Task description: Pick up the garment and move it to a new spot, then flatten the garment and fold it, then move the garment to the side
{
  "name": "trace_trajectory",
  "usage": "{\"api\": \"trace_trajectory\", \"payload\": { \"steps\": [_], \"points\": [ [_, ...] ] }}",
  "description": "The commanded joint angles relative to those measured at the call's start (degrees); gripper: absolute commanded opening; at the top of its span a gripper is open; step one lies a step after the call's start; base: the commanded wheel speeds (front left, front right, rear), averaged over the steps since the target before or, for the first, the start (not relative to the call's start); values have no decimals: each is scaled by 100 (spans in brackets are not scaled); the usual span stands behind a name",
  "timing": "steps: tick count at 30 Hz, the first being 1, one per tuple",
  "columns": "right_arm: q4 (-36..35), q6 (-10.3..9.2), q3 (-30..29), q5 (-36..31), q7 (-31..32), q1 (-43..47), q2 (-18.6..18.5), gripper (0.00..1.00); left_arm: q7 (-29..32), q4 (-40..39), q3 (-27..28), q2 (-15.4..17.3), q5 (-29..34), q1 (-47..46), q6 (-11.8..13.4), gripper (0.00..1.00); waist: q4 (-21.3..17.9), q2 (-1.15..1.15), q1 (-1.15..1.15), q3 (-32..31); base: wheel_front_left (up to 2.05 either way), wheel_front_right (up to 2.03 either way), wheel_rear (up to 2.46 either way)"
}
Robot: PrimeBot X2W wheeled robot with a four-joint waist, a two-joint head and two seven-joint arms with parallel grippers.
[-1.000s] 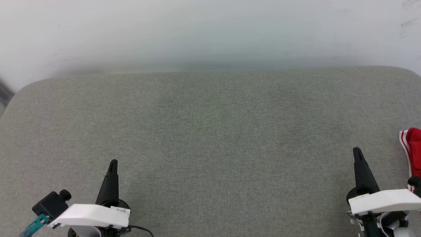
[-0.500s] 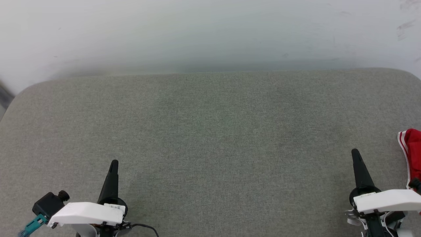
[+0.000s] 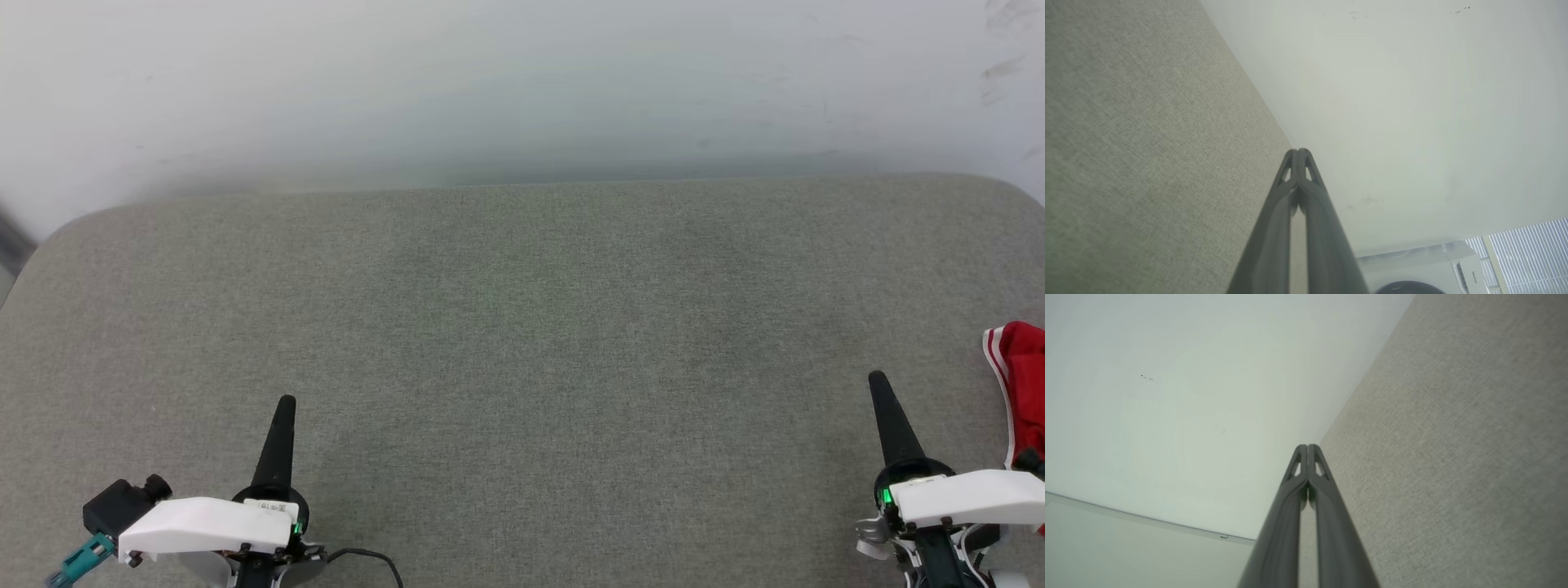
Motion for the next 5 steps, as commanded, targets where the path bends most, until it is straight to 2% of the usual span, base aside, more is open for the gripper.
{"api": "trace_trajectory", "payload": {
  "steps": [1,5],
  "points": [
    [-13,-1,-12,178,42,-118,7,0,45,-11,26,24,-158,-137,-19,0,-1,0,-1,-7,0,0,0],
    [4,-1,-16,346,91,-125,7,0,89,15,37,23,-320,-156,-20,0,-4,0,-1,-18,0,0,0]
  ]
}}
